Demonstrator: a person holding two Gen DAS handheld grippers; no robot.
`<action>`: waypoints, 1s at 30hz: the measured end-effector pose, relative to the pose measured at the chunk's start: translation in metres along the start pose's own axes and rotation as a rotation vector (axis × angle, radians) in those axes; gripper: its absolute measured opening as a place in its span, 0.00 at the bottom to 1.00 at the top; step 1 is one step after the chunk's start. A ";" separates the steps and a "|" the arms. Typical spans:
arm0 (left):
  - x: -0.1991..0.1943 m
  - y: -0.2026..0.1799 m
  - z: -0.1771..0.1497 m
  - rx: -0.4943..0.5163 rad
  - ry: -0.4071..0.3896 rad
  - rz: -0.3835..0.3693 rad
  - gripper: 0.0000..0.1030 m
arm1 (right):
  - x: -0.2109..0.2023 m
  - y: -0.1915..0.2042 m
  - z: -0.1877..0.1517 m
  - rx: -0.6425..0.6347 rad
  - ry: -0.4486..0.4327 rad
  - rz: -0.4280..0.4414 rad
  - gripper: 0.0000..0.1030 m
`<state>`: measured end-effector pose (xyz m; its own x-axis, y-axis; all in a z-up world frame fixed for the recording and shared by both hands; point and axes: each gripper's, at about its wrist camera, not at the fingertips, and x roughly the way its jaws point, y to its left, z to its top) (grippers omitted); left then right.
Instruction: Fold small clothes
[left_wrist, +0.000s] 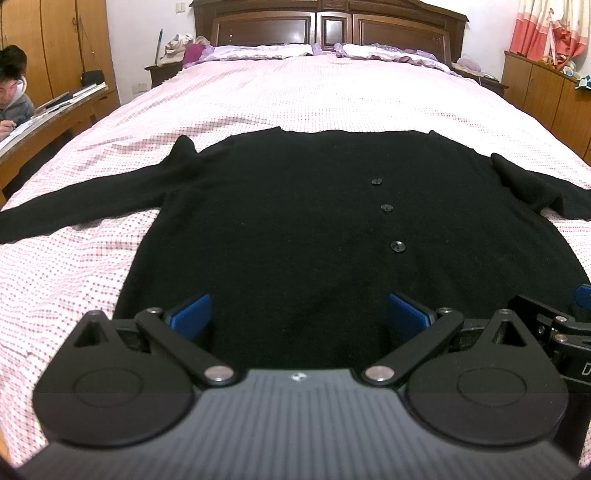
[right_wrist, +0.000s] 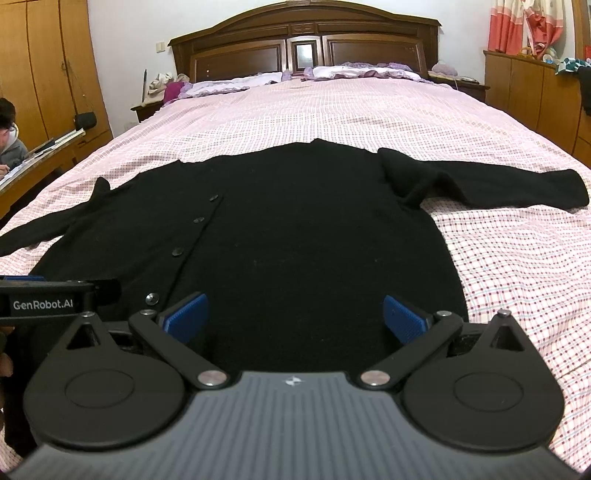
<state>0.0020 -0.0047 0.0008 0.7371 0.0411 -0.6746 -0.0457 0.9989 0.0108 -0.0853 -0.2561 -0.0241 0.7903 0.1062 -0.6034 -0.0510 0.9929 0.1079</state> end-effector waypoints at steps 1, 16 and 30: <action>0.001 0.000 0.000 0.000 0.002 0.000 1.00 | 0.000 0.000 0.000 0.001 0.001 0.000 1.00; 0.002 0.002 -0.002 -0.003 0.009 0.001 1.00 | 0.000 -0.001 -0.002 0.012 0.002 0.002 1.00; 0.002 0.000 -0.003 -0.003 0.011 0.002 1.00 | 0.001 -0.003 -0.003 0.023 0.003 0.007 1.00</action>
<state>0.0021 -0.0043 -0.0026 0.7296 0.0429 -0.6825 -0.0492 0.9987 0.0101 -0.0860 -0.2591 -0.0271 0.7879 0.1132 -0.6053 -0.0421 0.9906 0.1304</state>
